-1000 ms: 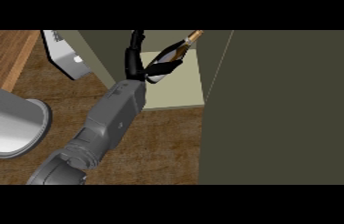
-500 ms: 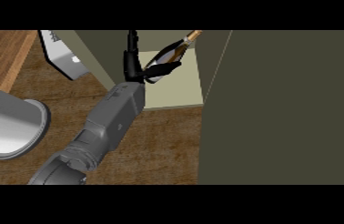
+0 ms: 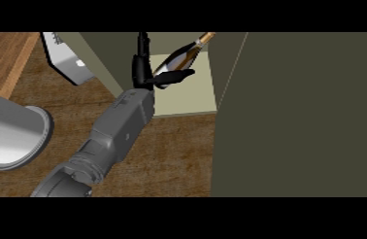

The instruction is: Pick up the wine, place it into the cabinet and close the cabinet

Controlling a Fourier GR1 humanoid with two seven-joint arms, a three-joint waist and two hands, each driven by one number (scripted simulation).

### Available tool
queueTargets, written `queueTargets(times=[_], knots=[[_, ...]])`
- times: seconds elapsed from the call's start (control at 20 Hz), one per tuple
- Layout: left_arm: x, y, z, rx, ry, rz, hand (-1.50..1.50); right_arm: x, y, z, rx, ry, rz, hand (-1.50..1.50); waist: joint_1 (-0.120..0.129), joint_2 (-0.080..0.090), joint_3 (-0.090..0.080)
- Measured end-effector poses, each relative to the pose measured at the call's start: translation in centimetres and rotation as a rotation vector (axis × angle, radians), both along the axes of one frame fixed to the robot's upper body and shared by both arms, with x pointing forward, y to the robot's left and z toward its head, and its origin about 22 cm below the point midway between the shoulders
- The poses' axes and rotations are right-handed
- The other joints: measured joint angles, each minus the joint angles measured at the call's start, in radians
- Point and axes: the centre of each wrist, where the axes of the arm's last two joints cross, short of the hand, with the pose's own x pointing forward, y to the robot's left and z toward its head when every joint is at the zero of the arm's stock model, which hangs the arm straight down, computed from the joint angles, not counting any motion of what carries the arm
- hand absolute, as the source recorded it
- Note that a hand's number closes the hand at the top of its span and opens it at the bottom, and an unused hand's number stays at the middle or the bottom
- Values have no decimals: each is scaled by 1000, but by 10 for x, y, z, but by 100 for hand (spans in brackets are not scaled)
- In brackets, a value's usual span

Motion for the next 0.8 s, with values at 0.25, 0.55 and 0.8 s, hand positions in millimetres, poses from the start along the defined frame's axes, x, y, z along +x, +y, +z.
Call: queueTargets(times=[0.25,0.55,0.8], knots=[[-1,0,-1,9,-10,-58,-150,0,-2,-1,-7,2,-8,-150,3,0,-1],[-1,0,-3,-5,-16,-92,-150,1,1,4,-5,9,0,-150,2,-3,-2],[-2,0,-3,-59,-28,-100,-150,2,4,1,8,14,17,-150,0,-7,-2]])
